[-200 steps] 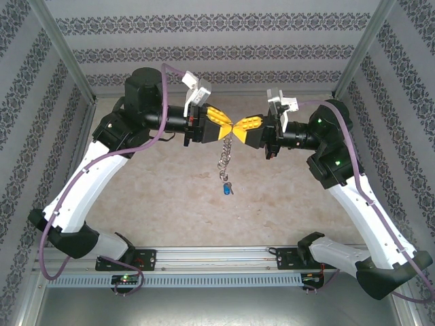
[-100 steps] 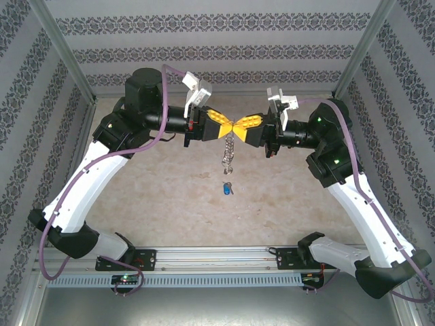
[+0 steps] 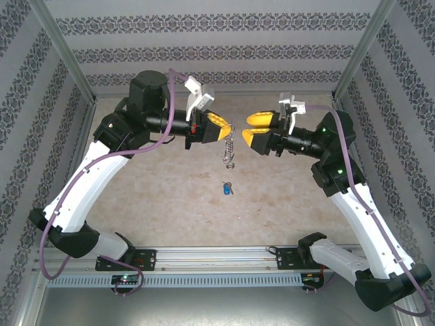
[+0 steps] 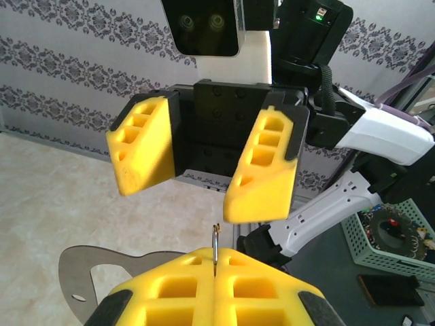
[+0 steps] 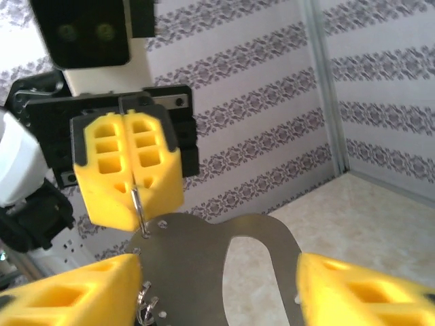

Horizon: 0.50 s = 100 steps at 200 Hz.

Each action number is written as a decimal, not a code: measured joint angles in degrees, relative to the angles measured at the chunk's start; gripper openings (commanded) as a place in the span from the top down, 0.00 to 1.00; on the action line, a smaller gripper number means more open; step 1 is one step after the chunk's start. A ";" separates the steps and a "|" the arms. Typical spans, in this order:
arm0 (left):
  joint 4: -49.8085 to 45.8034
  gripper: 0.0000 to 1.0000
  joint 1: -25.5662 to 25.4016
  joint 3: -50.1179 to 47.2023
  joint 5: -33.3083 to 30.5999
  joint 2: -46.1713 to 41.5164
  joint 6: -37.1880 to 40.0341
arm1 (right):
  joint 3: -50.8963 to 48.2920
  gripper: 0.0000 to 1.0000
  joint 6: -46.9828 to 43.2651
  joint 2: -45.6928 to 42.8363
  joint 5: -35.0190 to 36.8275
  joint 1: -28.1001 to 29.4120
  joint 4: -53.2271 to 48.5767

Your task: Put the keys on the keyring

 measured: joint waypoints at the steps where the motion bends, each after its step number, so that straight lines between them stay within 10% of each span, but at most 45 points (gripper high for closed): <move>1: 0.00 1.00 0.00 -0.07 -0.04 -0.04 0.04 | -0.02 0.14 0.17 -0.11 0.17 -0.11 -0.26; 100: 3.87 1.00 3.34 -25.57 -5.75 -10.78 -2.82 | 1.18 0.02 -0.85 16.85 18.34 -0.52 -34.25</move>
